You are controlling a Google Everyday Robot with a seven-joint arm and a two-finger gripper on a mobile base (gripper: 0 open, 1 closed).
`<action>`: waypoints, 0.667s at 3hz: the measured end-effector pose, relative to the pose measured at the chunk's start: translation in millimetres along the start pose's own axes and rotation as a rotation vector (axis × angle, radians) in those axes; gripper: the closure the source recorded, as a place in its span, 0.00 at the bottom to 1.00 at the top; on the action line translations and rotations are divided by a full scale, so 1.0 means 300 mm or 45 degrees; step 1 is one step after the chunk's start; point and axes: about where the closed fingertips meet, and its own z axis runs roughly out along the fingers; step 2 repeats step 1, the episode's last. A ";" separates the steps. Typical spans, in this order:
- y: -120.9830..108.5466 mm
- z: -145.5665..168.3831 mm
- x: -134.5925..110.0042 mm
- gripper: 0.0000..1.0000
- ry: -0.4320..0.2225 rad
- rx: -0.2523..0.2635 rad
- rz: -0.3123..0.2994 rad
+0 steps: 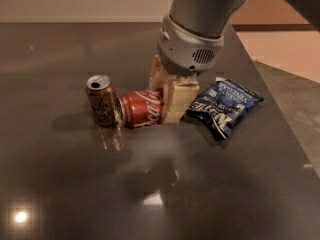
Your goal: Pick coke can
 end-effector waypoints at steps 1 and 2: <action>-0.013 -0.005 -0.010 1.00 -0.005 0.029 -0.002; -0.013 -0.005 -0.010 1.00 -0.005 0.029 -0.002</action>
Offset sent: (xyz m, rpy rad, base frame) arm 0.0000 0.0000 0.0000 0.0000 0.0000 0.0000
